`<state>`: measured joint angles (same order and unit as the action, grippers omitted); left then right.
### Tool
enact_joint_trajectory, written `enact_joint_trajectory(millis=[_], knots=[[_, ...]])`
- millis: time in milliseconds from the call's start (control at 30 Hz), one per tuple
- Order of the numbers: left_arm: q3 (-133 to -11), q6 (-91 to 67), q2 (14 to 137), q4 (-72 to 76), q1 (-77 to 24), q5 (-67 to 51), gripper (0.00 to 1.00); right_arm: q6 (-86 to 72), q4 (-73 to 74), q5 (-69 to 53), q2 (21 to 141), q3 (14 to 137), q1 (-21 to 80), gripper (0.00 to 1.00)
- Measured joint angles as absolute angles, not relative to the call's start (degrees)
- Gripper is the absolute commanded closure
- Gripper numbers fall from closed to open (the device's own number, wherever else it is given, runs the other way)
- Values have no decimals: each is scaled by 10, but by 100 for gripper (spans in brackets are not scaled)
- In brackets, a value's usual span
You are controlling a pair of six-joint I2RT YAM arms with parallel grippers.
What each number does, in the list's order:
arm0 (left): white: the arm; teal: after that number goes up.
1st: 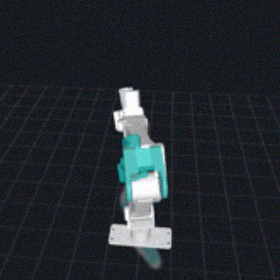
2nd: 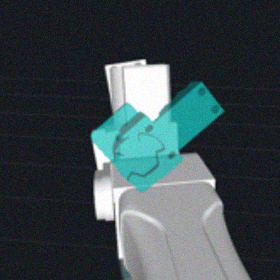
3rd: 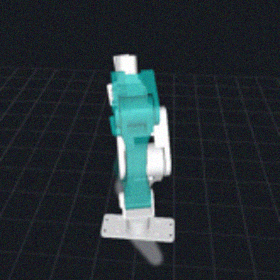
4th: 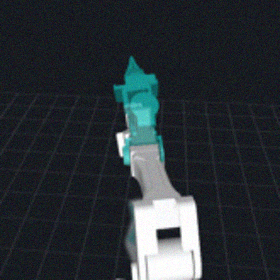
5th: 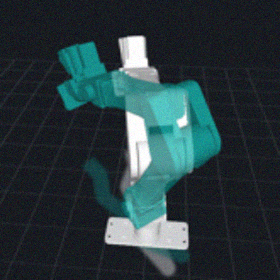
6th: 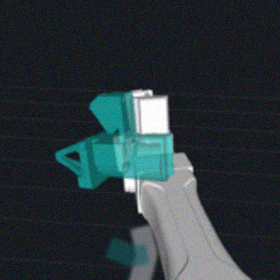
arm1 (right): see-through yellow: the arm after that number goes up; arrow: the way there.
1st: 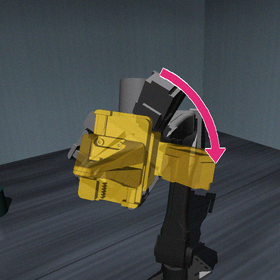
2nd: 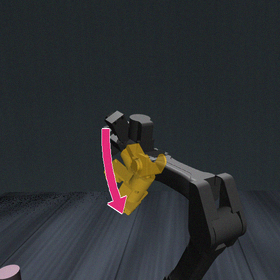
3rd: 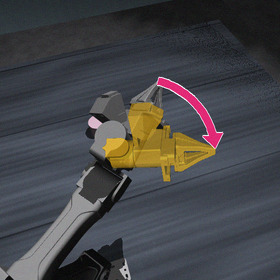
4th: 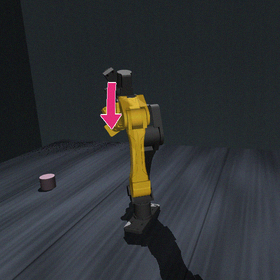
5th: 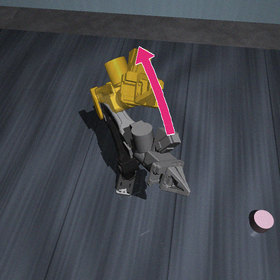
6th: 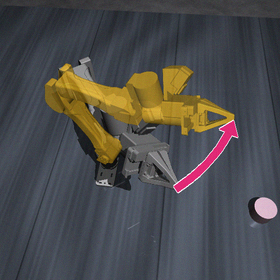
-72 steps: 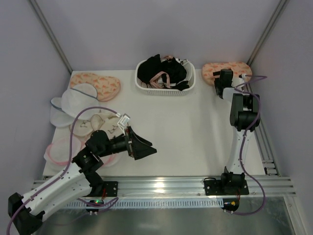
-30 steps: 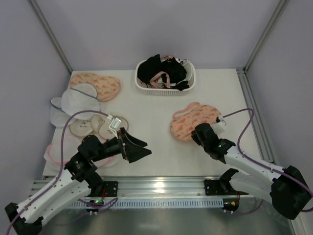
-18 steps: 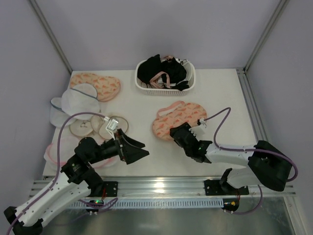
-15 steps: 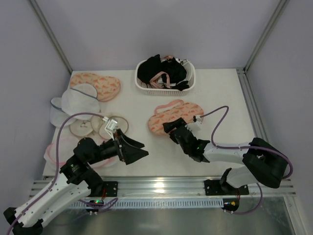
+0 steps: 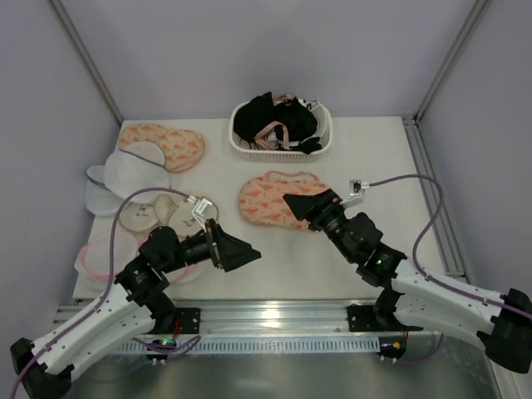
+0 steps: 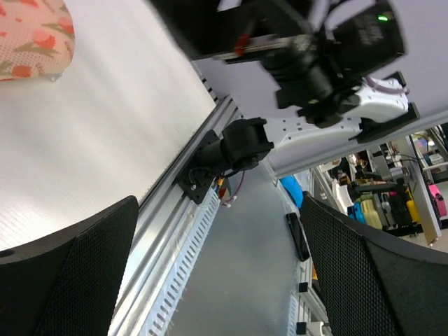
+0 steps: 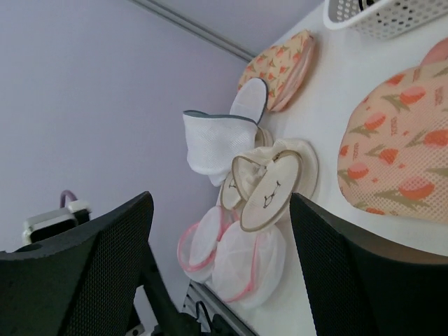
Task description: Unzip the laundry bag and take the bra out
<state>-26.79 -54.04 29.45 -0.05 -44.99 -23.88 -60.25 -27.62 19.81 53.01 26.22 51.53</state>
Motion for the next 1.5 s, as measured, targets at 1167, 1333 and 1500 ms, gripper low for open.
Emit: enact_joint_trajectory(millis=[1167, 1333, 1500], knots=[[-422, -840, 1042, 324, -638, 300, 10, -460, 444, 447, 214, 427, 520, 18], [-443, -873, 1074, 349, -624, 305, 15, -461, 460, 446, 214, 427, 520, 18], [-446, -887, 1099, 385, -614, 310, 32, -466, 468, 440, 218, 426, 520, 21]])
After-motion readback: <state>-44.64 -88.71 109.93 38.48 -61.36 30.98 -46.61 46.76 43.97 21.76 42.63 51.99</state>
